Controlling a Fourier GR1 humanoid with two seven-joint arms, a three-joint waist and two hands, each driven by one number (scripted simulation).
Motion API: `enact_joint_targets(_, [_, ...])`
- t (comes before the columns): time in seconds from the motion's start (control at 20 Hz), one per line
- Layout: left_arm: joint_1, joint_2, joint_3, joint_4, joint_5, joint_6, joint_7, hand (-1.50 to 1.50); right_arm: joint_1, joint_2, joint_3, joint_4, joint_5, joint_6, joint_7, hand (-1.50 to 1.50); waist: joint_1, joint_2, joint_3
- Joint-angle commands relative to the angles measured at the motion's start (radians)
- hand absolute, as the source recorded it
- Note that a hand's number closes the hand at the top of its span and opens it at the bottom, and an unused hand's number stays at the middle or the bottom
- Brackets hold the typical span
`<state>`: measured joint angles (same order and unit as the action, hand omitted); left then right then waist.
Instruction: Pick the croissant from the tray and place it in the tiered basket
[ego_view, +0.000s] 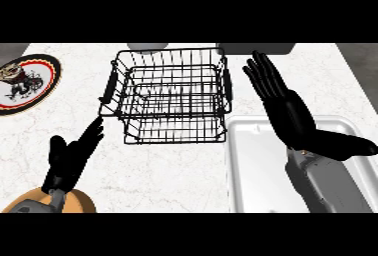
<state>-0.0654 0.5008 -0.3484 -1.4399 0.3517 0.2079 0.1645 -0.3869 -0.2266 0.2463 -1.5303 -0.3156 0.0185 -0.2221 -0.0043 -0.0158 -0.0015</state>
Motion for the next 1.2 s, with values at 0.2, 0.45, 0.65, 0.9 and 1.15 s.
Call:
enact_joint_targets(0.2, [0.087,-0.016,0.080,0.016,-0.040,0.152,-0.068,0.00,0.167,-0.237,-0.362,0.054,0.168,-0.365,0.038,1.50,-0.095,-0.006,-0.002])
enact_joint_targets(0.45, [0.139,-0.051,0.106,0.022,-0.021,0.194,-0.091,0.00,0.278,-0.158,-0.656,0.169,0.118,-0.743,0.132,-1.50,-0.152,-0.006,0.000])
enact_joint_targets(0.65, [0.164,-0.129,0.046,0.002,-0.070,0.241,-0.142,0.00,0.435,-0.087,-0.720,-0.030,0.137,-0.875,0.070,-1.50,-0.096,-0.005,-0.002])
enact_joint_targets(0.9, [0.138,-0.153,0.030,0.046,-0.102,0.216,-0.184,0.00,0.671,-0.083,-0.528,-0.292,0.290,-0.908,0.343,-1.50,-0.046,0.010,-0.008])
enact_joint_targets(1.15, [0.100,-0.123,0.047,0.023,-0.095,0.186,-0.150,0.00,0.793,-0.218,-0.381,-0.289,0.369,-0.766,0.614,-1.50,-0.005,0.027,-0.013])
